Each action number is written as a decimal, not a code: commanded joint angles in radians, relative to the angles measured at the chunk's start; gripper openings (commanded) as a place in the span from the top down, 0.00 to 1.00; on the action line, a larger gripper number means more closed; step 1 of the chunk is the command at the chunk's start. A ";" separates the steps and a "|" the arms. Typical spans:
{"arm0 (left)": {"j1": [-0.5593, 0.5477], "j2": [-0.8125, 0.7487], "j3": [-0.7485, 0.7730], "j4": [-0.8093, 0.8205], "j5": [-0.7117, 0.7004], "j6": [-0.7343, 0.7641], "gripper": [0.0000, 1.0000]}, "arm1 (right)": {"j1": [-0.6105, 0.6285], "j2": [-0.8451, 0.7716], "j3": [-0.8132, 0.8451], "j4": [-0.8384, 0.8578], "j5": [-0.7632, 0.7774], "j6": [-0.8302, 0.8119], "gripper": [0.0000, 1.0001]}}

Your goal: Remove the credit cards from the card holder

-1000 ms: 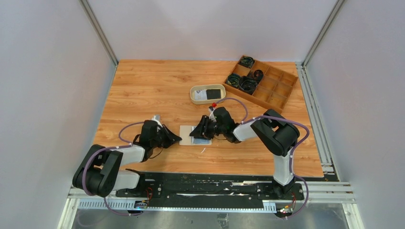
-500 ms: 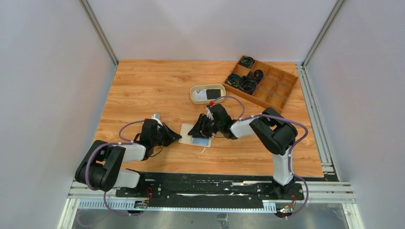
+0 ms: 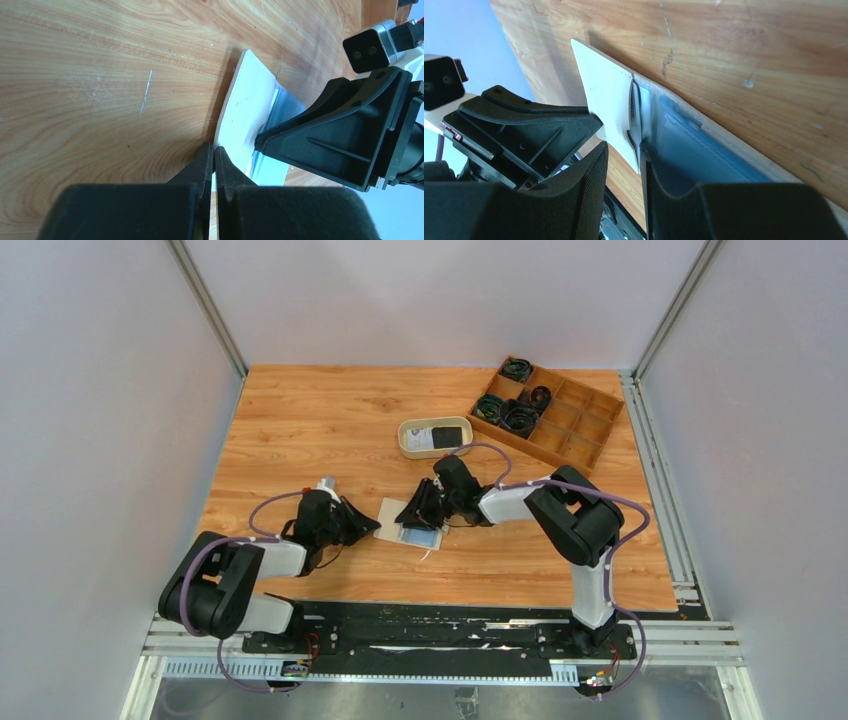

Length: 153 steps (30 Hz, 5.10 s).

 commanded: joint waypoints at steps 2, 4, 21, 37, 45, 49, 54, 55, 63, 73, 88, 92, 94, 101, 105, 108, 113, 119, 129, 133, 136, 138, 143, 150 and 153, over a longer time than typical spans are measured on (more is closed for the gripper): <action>-0.028 0.096 -0.072 -0.289 -0.127 0.048 1.00 | 0.027 0.091 -0.035 -0.410 0.233 -0.014 0.65; -0.030 0.096 -0.072 -0.288 -0.129 0.045 1.00 | 0.027 0.087 -0.014 -0.471 0.266 -0.020 0.65; -0.037 0.109 -0.068 -0.284 -0.127 0.051 1.00 | 0.032 0.022 -0.032 -0.567 0.505 -0.027 0.67; -0.077 0.148 -0.047 -0.269 -0.132 0.026 1.00 | 0.033 0.116 -0.122 -0.103 0.323 -0.001 0.67; -0.104 0.165 -0.029 -0.265 -0.139 0.010 1.00 | 0.039 0.112 -0.160 0.059 0.268 -0.008 0.67; -0.109 0.186 -0.026 -0.254 -0.137 0.007 1.00 | 0.038 0.113 -0.210 0.273 0.185 -0.029 0.70; -0.110 0.192 -0.020 -0.252 -0.136 0.008 1.00 | 0.038 0.144 -0.217 0.399 0.104 -0.041 0.79; -0.110 0.194 -0.019 -0.252 -0.137 0.008 1.00 | 0.038 0.145 -0.221 0.415 0.100 -0.042 0.82; -0.111 0.192 -0.019 -0.252 -0.137 0.008 1.00 | 0.037 0.131 -0.254 0.477 0.098 -0.046 1.00; -0.110 0.165 -0.020 -0.254 -0.129 0.005 1.00 | -0.017 0.042 -0.327 0.477 0.079 -0.060 1.00; -0.140 0.073 0.017 -0.261 -0.082 0.038 1.00 | -0.088 -0.018 -0.394 0.500 0.066 -0.087 1.00; -0.227 -0.101 0.136 -0.483 -0.186 0.098 1.00 | -0.088 -0.045 -0.377 0.489 0.059 -0.113 0.78; -0.244 -0.169 0.206 -0.603 -0.236 0.132 1.00 | -0.088 -0.077 -0.373 0.470 0.063 -0.130 0.73; -0.244 -0.264 0.388 -0.761 -0.245 0.193 1.00 | -0.089 -0.239 -0.348 0.384 0.066 -0.197 0.70; -0.244 -0.275 0.472 -0.804 -0.240 0.213 1.00 | -0.089 -0.326 -0.323 0.356 0.055 -0.218 0.67; -0.244 -0.274 0.552 -0.845 -0.247 0.250 1.00 | -0.088 -0.370 -0.301 0.369 0.028 -0.211 0.67; -0.244 -0.245 0.710 -0.906 -0.230 0.302 1.00 | -0.089 -0.407 -0.261 0.416 -0.001 -0.199 0.61; -0.244 -0.202 0.876 -0.961 -0.163 0.322 1.00 | -0.106 -0.344 -0.243 0.627 -0.056 -0.122 0.55; -0.218 -0.183 1.039 -1.067 -0.132 0.359 1.00 | -0.182 -0.198 -0.251 1.126 -0.057 0.094 0.54; -0.176 -0.184 1.075 -1.071 -0.076 0.356 1.00 | -0.227 -0.119 -0.206 1.228 -0.084 0.187 0.54; -0.159 -0.175 1.105 -1.085 -0.056 0.364 1.00 | -0.238 -0.133 -0.179 1.226 -0.104 0.166 0.53; -0.153 -0.169 1.126 -1.092 -0.050 0.366 1.00 | -0.241 -0.137 -0.155 1.227 -0.115 0.177 0.53; -0.151 -0.153 1.137 -1.083 -0.039 0.360 1.00 | -0.242 -0.112 -0.131 1.218 -0.146 0.190 0.52; -0.141 -0.162 1.147 -1.077 -0.037 0.356 1.00 | -0.251 -0.046 -0.213 1.228 -0.137 0.174 0.51; -0.131 -0.169 1.153 -1.080 -0.031 0.356 1.00 | -0.261 -0.032 -0.233 1.229 -0.143 0.149 0.49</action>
